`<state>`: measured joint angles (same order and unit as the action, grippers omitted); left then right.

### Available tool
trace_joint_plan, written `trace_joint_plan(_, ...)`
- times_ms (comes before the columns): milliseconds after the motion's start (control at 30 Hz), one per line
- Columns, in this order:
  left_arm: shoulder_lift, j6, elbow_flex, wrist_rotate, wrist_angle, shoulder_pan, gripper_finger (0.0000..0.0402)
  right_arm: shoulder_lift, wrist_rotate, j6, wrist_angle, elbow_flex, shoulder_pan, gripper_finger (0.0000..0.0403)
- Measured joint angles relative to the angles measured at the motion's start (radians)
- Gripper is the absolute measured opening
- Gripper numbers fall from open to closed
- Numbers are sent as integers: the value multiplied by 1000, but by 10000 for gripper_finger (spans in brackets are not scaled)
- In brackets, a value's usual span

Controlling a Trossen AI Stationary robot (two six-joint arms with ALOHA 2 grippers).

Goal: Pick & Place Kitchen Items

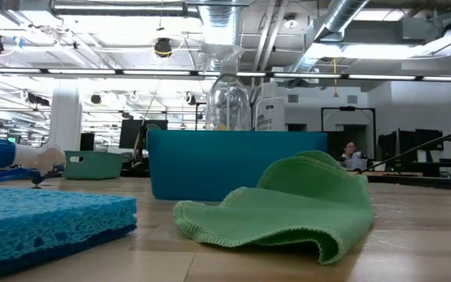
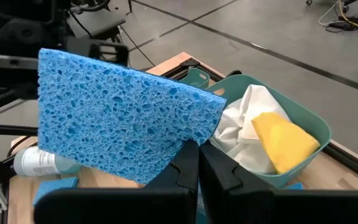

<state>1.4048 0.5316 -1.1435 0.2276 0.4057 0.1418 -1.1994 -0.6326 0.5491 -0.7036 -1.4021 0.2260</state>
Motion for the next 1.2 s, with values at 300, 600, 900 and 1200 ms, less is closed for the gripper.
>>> trace_joint_plan(300, 16, 24, 0, 84, -15, 7, 217, -21, 4, -10, -10, 2, -15, 0)
trace_joint_plan(600, 26, 80, -1, 117, -41, 7, 188, -55, 7, -9, 7, -1, -19, 0)
trace_joint_plan(900, 24, 183, -1, 123, -98, 1, 32, -62, 6, 1, 5, 1, -17, 0)
trace_joint_plan(1200, -18, 214, 0, 179, -197, 5, 6, -59, -1, -18, 43, 1, 23, 9)
